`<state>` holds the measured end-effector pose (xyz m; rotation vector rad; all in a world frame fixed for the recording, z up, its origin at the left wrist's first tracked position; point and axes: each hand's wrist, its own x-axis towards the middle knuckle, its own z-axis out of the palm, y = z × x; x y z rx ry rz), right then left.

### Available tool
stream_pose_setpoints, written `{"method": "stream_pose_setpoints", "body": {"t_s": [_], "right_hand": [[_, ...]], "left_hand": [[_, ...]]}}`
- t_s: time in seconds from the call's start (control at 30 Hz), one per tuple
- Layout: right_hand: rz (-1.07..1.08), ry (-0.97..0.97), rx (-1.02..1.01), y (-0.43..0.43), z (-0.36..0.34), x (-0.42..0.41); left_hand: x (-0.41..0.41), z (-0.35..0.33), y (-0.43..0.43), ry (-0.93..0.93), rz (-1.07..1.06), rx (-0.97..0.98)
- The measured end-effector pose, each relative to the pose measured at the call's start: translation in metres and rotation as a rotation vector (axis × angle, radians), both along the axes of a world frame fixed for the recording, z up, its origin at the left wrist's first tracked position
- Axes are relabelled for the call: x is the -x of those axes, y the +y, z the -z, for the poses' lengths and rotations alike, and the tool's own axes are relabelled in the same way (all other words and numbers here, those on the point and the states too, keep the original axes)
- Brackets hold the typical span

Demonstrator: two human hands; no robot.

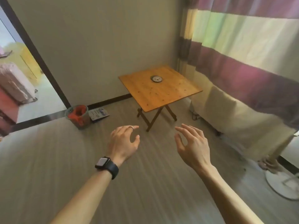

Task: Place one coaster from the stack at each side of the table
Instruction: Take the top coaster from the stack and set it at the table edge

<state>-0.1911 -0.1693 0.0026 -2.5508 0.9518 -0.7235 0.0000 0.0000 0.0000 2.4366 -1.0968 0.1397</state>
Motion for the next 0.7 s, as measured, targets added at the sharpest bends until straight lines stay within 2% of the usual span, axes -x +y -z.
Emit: {"method": "stream_pose_setpoints", "body": {"t_s": [0.2,0.7], "right_hand": [[-0.004,0.137,-0.108,-0.012,0.041,-0.063],[0.103,0.205,-0.235,-0.097,0.069,-0.313]], "left_hand": [[-0.054,0.045,-0.015,0.114,-0.003,-0.071],[-0.329,0.077,-0.107,0.181,0.017,-0.125]]}}
